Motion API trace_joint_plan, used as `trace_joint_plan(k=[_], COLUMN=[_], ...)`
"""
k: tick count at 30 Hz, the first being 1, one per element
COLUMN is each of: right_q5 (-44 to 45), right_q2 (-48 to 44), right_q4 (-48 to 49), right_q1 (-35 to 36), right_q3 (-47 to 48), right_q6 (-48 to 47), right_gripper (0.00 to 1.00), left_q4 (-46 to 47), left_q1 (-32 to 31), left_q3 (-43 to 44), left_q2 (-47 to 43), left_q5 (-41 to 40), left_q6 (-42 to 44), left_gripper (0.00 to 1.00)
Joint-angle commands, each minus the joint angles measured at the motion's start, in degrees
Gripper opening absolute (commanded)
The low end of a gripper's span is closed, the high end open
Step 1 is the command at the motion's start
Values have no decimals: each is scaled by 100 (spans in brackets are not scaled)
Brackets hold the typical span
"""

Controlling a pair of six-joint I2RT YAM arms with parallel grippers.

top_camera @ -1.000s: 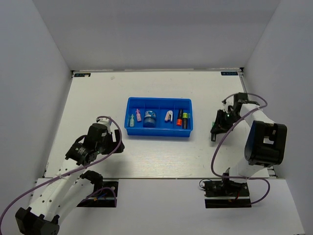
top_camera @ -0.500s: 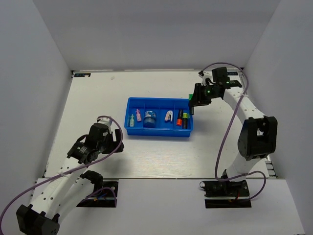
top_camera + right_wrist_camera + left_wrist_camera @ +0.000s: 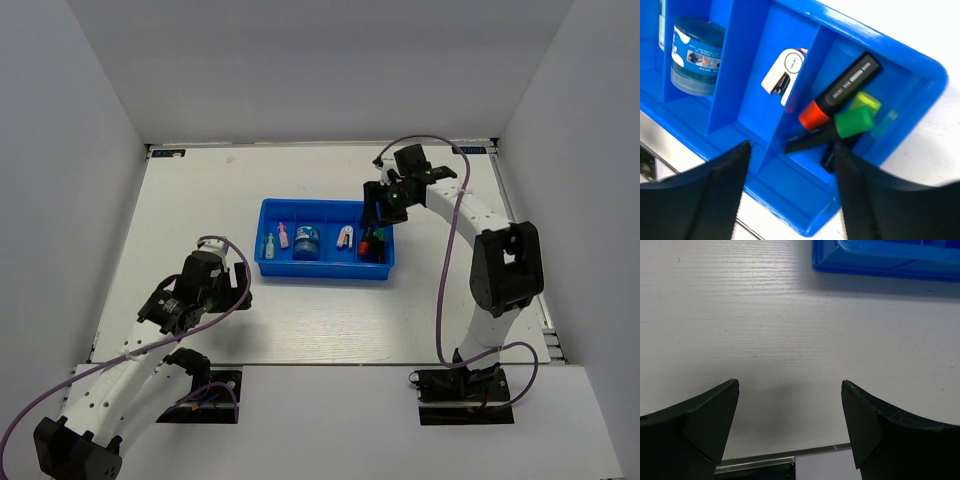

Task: Sort the stationery into containers
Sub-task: Place the pen in the storage box, then reset both arms

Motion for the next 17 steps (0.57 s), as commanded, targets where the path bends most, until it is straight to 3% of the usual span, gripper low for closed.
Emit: trace_joint_plan(k=[1, 4, 6, 7, 8, 9, 10, 11, 12, 13, 14, 15, 17], right_q5=[225, 339, 523, 846, 1014, 1651, 1927, 2052, 2436, 2536, 2606, 2650, 2817], right_q2=[-431, -843, -1072, -1560, -1757, -1950, -2570, -2733, -3021, -3337, -3462, -3760, -4252], right_q4=[45, -52, -88, 164, 306, 603, 789, 982, 967, 975, 976, 993, 914], right_q1=[-12, -21, -30, -30, -65, -74, -57, -48, -48, -48, -48, -48, -22], right_q3=[263, 228, -79, -245, -421, -1093, -1326, -1659, -1871, -2056, -2153, -2328, -2549], right_q6=[-102, -173, -541, -647, -682, -683, -700, -692, -874, -867, -867, -963, -1060], right_gripper=[72, 72, 68, 64, 64, 68, 73, 90, 90, 90, 90, 90, 90], left_q4=[91, 117, 135, 179, 188, 196, 223, 206, 205, 197, 188, 179, 197], left_q1=[34, 34, 26, 34, 34, 34, 60, 139, 166, 210, 219, 219, 245], left_q3=[-45, -62, -62, -62, -62, -71, -62, -53, 8, 34, 61, 104, 157], left_q2=[-57, -56, -39, -48, -48, -30, -13, 13, 40, 92, 93, 110, 128], left_q5=[-66, -66, -110, -119, -127, -145, -136, -110, -92, -101, -127, -180, -303], left_q6=[65, 74, 92, 118, 127, 118, 118, 118, 92, 74, 22, -31, -58], left_gripper=[94, 94, 86, 48, 21, 3, 0, 0, 9, 34, 84, 97, 100])
